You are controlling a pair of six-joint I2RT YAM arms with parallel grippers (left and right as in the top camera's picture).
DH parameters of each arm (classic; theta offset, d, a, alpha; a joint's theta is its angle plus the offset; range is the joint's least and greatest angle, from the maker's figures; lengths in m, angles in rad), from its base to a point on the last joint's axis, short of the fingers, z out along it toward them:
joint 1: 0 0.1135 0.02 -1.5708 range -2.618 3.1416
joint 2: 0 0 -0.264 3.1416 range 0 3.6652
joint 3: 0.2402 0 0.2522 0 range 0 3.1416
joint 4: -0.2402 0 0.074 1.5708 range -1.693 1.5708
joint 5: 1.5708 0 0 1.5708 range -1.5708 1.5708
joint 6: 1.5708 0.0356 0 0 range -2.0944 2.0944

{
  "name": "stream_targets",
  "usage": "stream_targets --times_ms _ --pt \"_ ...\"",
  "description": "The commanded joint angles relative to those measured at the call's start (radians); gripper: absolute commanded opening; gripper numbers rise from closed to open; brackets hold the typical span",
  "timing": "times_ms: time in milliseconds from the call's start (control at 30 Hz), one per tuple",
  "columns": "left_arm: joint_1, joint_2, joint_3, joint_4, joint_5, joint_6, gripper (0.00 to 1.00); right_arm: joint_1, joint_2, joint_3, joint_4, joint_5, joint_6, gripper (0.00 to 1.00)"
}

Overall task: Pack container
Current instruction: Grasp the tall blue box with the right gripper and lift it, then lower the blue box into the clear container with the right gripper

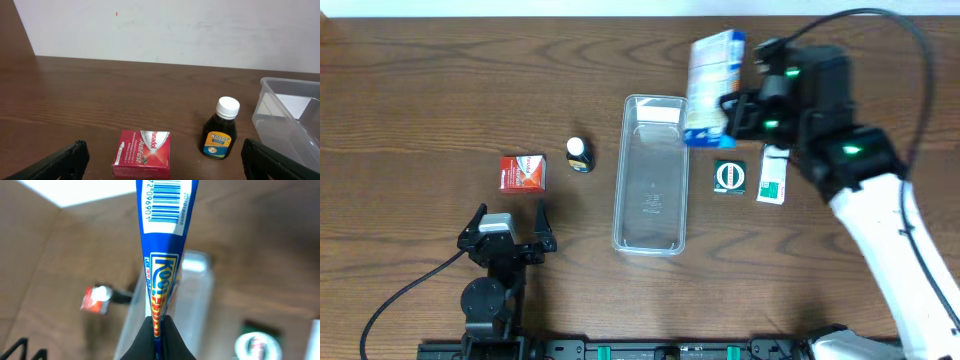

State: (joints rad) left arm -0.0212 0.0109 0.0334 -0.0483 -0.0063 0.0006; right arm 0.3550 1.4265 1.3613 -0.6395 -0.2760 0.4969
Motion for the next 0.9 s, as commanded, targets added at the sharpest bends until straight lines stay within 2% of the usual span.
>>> stream_targets --times_ms 0,233,467,700,867 --pt "0.005 -0.004 -0.029 -0.022 -0.005 0.006 0.98 0.096 0.070 -0.003 0.009 0.141 0.182 0.01" --pt "0.005 -0.004 -0.029 -0.022 -0.005 0.006 0.98 0.209 0.237 -0.003 0.084 0.172 0.242 0.01" --pt "0.005 -0.004 -0.029 -0.022 -0.005 0.006 0.98 0.217 0.365 -0.003 0.099 0.166 0.372 0.01" --pt "0.005 -0.004 -0.029 -0.022 -0.005 0.006 0.98 0.217 0.433 -0.003 0.169 0.135 0.357 0.01" --pt "0.005 -0.004 -0.029 -0.022 -0.005 0.006 0.98 0.217 0.433 -0.003 0.214 0.077 0.278 0.01"
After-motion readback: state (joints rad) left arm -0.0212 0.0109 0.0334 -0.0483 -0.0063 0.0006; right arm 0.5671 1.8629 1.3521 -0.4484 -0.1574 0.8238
